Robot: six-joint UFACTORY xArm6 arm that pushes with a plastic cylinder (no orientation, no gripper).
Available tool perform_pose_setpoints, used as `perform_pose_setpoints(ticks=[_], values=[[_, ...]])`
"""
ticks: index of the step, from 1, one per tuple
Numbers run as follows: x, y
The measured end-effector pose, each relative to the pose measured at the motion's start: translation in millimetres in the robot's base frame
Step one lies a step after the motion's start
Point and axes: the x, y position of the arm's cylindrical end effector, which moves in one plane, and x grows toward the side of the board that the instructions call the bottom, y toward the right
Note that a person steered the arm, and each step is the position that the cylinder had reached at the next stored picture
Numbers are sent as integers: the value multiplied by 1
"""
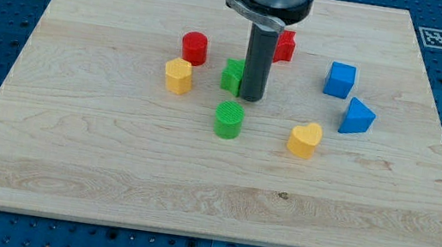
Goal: Slide the green star to the top of the red circle
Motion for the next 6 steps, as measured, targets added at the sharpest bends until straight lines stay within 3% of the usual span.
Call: perform_pose_setpoints(ticks=[3, 6], values=[[-39, -47], [-127, -69]])
